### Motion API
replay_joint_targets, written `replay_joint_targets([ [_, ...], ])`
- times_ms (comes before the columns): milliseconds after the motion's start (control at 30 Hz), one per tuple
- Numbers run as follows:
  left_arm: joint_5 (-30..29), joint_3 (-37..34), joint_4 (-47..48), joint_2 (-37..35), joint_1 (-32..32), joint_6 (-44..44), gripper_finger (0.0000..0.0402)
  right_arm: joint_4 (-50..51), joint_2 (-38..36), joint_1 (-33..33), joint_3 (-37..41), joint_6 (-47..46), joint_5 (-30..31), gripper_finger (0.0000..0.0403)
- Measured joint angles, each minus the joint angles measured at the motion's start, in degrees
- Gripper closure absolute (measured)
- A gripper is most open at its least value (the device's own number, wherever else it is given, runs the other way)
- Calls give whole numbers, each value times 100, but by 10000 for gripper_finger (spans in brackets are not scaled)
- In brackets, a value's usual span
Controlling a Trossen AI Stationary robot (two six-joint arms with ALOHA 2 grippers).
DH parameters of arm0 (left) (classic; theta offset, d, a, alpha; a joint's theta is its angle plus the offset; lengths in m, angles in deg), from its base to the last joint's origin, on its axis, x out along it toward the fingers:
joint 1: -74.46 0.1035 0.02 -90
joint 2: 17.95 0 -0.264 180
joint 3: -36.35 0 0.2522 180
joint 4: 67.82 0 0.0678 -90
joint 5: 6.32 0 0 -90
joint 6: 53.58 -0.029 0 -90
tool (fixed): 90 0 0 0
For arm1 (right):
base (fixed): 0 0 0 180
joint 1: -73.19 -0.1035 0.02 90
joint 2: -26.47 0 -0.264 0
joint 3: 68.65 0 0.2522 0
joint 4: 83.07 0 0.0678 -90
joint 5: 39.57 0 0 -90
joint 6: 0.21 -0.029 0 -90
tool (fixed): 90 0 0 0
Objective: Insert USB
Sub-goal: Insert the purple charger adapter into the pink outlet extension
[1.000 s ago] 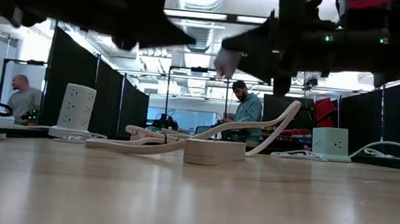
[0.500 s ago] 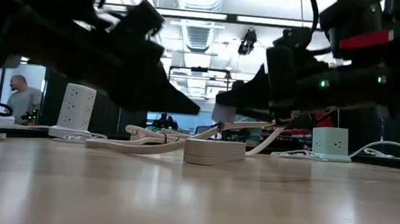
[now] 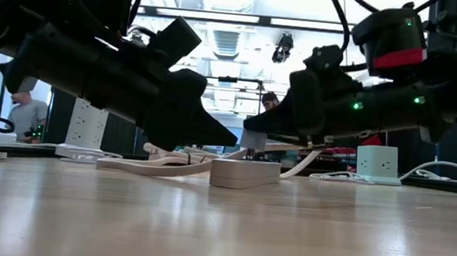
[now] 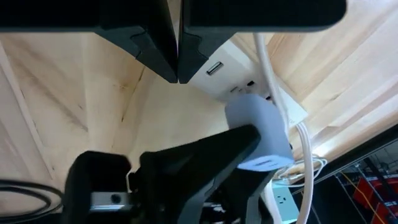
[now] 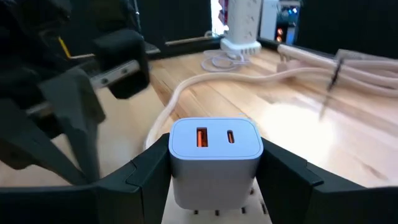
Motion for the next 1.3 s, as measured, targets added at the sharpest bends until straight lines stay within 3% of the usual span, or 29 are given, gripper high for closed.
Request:
replay_joint_targets([
  [600,187,-11,444,39,205,281,402,803,-49,79,-49,-518,-90,213],
  [833,205,-11,442,39,231,266,402,983,-37,63,-50,-175,-135,213],
  [1300,197,-11,448,44,239,250,402,919,308,153,-104,-680,-240,213],
])
